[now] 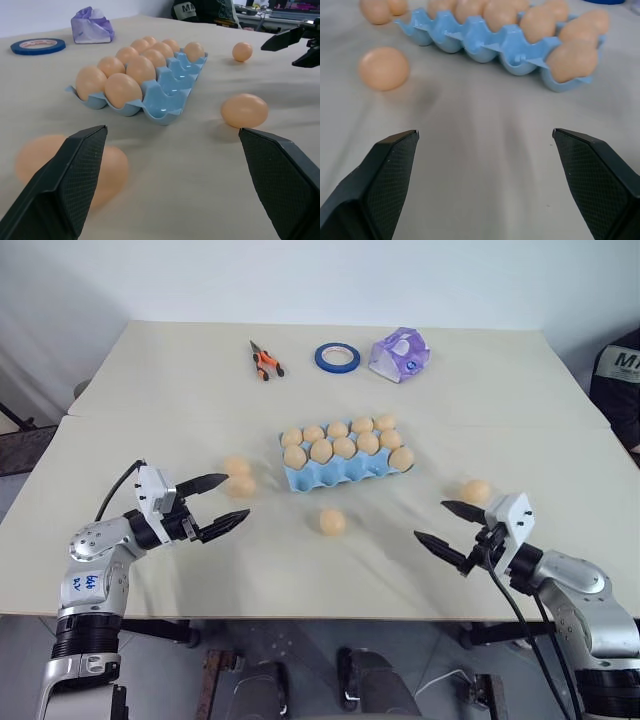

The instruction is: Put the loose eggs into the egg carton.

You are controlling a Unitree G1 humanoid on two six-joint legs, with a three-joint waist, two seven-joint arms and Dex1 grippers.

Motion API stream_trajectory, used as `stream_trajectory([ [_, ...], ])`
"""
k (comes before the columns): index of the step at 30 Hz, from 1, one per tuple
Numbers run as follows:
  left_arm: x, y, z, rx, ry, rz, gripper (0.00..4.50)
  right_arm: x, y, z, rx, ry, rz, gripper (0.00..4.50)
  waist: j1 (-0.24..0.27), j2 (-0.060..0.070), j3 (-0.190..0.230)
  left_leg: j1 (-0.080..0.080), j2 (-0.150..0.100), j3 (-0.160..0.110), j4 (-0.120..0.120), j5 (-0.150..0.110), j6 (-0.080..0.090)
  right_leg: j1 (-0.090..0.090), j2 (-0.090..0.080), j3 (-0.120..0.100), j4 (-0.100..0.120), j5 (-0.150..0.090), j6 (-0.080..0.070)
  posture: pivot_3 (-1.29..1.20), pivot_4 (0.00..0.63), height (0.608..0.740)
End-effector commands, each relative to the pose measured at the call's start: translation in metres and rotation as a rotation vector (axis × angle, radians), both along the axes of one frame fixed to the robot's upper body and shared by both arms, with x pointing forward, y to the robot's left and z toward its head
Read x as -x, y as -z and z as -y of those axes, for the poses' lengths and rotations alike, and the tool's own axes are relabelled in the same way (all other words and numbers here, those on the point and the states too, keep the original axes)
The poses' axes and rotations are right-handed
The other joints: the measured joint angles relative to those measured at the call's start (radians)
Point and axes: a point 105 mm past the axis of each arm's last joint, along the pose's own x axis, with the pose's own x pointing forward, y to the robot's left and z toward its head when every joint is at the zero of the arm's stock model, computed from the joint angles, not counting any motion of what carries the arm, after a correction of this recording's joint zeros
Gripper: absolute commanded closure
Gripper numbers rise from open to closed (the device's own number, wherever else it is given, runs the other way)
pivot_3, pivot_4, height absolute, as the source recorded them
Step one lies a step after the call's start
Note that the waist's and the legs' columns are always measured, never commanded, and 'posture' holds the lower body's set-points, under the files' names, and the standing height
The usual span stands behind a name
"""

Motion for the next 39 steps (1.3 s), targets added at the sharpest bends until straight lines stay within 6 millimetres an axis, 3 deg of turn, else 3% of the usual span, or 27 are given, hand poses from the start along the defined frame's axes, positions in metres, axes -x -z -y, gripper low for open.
stream_trajectory([
  [1, 0.002, -0.012, 0.008, 0.005, 0.061, 0.02, 0.02, -0.007, -0.026, 0.03, 0.034, 0.174, 0.093, 0.0, 0.0, 0.0, 0.0, 0.0, 0.0, 0.0, 0.0, 0.0, 0.0, 0.0, 0.0, 0.0, 0.0, 0.0, 0.0, 0.0, 0.15, 0.74],
  [8, 0.008, -0.015, 0.021, -0.019, 0.186, 0.038, 0.02, -0.025, -0.026, 0.068, -0.014, 0.516, 0.088, 0.0, -0.004, 0.0, 0.0, 0.0, 0.0, 0.0, 0.0, 0.0, 0.0, 0.0, 0.0, 0.001, 0.0, 0.0, 0.0, 0.0, 0.15, 0.74],
  [16, 0.006, -0.018, 0.03, -0.032, 0.237, 0.061, 0.02, -0.06, -0.001, 0.053, -0.148, 0.582, -0.042, 0.0, -0.005, 0.002, 0.0, 0.0, 0.0, 0.001, 0.0, 0.002, 0.001, -0.001, 0.0, 0.001, 0.001, 0.0, 0.0, 0.0, 0.15, 0.74],
  [25, 0.003, -0.021, 0.027, -0.031, 0.201, 0.076, 0.02, -0.075, 0.013, 0.054, -0.111, 0.622, -0.07, 0.0, -0.004, 0.002, 0.0, -0.001, -0.001, 0.001, 0.0, 0.002, 0.001, -0.001, 0.0, 0.001, 0.0, 0.0, 0.0, 0.0, 0.15, 0.74],
  [28, 0.004, -0.022, 0.024, -0.027, 0.184, 0.08, 0.0, -0.072, 0.006, 0.052, -0.1, 0.603, -0.041, 0.6, -0.005, 0.002, 0.0, -0.001, -0.001, 0.001, 0.0, 0.002, 0.002, -0.001, 0.0, 0.001, 0.001, 0.0, 0.0, 0.0, 0.15, 0.74],
  [32, 0.004, -0.02, 0.023, -0.026, 0.172, 0.081, 0.0, -0.069, -0.004, 0.048, -0.096, 0.581, -0.011, 1.95, -0.007, 0.002, 0.0, -0.001, -0.001, 0.001, 0.0, 0.002, 0.001, -0.001, 0.001, 0.001, 0.001, 0.0, 0.0, 0.0, 0.15, 0.74],
  [36, 0.003, -0.019, 0.025, -0.021, 0.168, 0.083, 0.0, -0.069, -0.016, 0.041, -0.099, 0.54, 0.022, 2.12, -0.005, 0.002, 0.0, -0.001, -0.001, 0.001, 0.0, 0.002, 0.001, -0.001, 0.001, 0.001, 0.001, 0.0, 0.0, 0.0, 0.15, 0.74],
  [39, 0.002, -0.019, 0.025, -0.019, 0.16, 0.088, 0.0, -0.072, -0.039, 0.023, -0.113, 0.477, 0.065, 2.12, -0.007, 0.003, 0.0, -0.001, -0.001, 0.001, 0.0, 0.002, 0.001, -0.001, 0.001, 0.001, 0.001, 0.0, 0.0, 0.0, 0.15, 0.74],
])
